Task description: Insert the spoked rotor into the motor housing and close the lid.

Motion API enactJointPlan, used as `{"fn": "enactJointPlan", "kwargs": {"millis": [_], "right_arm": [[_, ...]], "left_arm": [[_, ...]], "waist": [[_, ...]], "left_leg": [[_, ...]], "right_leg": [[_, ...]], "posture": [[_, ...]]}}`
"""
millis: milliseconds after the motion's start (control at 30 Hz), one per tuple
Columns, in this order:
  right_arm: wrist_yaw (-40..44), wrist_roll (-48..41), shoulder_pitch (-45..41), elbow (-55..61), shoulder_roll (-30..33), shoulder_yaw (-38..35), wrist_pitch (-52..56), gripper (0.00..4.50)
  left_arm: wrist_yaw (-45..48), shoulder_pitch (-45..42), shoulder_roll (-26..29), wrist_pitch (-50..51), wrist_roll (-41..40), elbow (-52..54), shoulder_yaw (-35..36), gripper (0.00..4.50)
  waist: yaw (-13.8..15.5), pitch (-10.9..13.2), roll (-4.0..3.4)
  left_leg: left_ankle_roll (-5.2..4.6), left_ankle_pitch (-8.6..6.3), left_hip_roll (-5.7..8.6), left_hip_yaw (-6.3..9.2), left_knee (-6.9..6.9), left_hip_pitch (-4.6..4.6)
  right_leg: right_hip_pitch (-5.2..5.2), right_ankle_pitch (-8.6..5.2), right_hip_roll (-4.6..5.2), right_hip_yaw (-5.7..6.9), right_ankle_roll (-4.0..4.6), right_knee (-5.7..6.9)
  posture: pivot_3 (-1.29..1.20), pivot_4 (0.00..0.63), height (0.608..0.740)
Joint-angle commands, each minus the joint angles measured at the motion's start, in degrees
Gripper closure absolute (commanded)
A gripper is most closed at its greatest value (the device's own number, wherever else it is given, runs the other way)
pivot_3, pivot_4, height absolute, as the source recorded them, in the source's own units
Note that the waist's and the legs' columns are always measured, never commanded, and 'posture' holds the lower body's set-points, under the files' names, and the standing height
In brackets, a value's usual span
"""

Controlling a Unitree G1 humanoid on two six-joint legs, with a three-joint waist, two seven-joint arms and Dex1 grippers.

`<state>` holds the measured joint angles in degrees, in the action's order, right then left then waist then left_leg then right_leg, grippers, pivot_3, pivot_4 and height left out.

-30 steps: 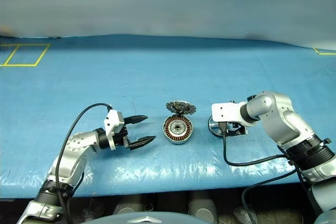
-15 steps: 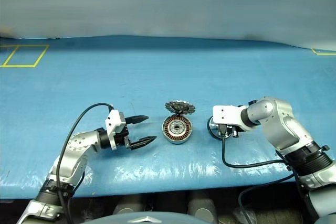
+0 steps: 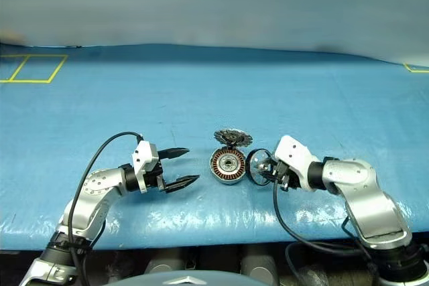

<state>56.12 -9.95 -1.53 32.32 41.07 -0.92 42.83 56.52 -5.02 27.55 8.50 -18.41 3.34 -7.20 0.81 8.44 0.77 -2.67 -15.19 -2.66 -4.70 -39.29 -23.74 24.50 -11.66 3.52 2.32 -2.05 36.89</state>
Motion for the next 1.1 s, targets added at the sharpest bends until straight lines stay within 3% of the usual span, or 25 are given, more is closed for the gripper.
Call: {"fn": "enactJointPlan", "kwargs": {"millis": [33, 267, 467, 767, 1100], "right_arm": [[-3.00, -4.04, 1.51, 6.47, -1.93, -0.82, 1.80, 3.18], [-8.80, -5.57, -1.68, 3.85, -7.83, 5.16, 0.51, 3.18], [-9.89, -4.06, -7.10, -0.75, -7.94, 10.35, -1.32, 3.18], [-7.63, -7.63, -10.91, 0.39, -6.00, 11.00, -0.47, 3.18], [-9.29, -8.22, -13.98, -4.38, -8.15, 12.37, -1.74, 3.18]], "left_arm": [[0.82, -0.80, 0.57, 0.07, -0.79, 2.13, 0.25, 0.00], [1.88, -1.84, 0.42, -0.14, -0.72, 1.11, -0.17, 0.00], [2.50, -1.91, 0.30, -0.56, -0.48, 0.45, -0.24, 0.00], [1.78, -0.11, -0.12, -1.67, -0.28, 0.56, 0.24, 0.00], [1.38, 0.28, -0.81, -2.73, 0.01, -0.13, -0.24, 0.00]], "waist": [[-0.14, 0.00, -0.01], [-0.17, -0.01, 0.01], [-0.20, -0.01, 0.01], [-0.22, 0.00, 0.01], [-0.15, 0.00, 0.00]], "left_leg": [[0.00, 0.00, -0.02, -0.01, -0.02, 0.02], [0.02, 0.02, -0.04, -0.01, -0.06, 0.04], [0.02, 0.02, -0.02, -0.02, -0.03, 0.03], [0.01, 0.02, -0.01, -0.03, 0.01, 0.03], [0.01, 0.02, -0.01, -0.01, 0.02, 0.01]], "right_leg": [[-0.01, -0.02, 0.00, 0.00, -0.04, 0.01], [0.00, -0.06, 0.00, 0.00, -0.12, 0.05], [0.01, 0.02, -0.02, 0.01, 0.02, 0.03], [0.03, 0.03, -0.03, 0.01, 0.06, 0.02], [0.03, 0.03, -0.02, 0.02, 0.07, 0.01]], "posture": [[0.00, 0.150, 0.740], [0.00, 0.150, 0.740], [0.00, 0.150, 0.740], [0.00, 0.150, 0.740], [0.00, 0.150, 0.740]]}}
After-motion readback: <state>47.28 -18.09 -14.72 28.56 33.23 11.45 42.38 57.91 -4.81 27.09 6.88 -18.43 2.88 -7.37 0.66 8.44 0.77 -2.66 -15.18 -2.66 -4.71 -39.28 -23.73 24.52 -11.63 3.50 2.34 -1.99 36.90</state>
